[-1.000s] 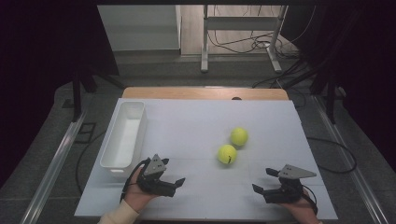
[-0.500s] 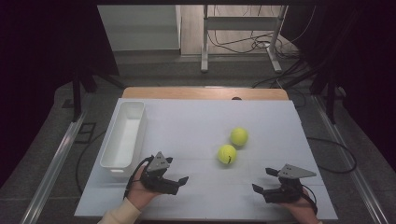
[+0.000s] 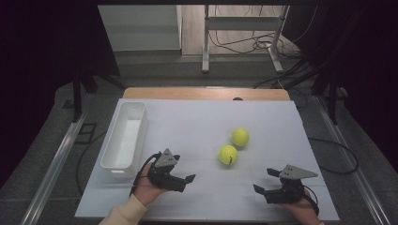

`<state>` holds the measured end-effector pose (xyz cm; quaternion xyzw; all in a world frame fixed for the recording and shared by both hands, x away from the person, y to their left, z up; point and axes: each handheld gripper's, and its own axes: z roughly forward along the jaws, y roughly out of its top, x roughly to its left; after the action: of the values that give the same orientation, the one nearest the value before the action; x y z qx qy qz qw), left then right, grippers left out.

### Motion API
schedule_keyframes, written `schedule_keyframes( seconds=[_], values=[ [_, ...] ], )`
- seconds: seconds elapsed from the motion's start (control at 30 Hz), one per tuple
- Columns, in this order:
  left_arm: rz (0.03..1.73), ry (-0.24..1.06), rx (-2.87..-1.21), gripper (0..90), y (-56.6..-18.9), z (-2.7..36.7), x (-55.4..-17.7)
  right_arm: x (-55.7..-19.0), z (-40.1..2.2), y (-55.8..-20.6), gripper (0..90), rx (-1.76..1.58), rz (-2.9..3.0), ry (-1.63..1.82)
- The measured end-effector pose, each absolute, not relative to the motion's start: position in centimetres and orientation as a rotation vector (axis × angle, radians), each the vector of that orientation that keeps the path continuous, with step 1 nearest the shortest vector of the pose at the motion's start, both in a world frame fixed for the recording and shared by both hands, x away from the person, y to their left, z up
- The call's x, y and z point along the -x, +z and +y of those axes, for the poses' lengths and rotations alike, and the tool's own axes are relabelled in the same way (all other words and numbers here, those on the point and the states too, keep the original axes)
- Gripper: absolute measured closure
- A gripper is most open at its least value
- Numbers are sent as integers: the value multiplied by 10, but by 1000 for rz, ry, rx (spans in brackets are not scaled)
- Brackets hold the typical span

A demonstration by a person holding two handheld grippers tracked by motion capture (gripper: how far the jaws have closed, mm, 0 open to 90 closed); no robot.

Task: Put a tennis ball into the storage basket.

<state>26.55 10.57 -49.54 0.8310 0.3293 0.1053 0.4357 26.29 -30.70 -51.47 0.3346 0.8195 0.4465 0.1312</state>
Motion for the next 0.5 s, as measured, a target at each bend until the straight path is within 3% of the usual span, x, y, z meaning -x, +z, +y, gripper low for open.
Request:
schedule_keyframes(
  seconds=[0.5],
  values=[
    [768, 244, -2086, 92, -490, 89, -273, -263, -306, -515, 137, -964, 2380, 1295]
  ],
)
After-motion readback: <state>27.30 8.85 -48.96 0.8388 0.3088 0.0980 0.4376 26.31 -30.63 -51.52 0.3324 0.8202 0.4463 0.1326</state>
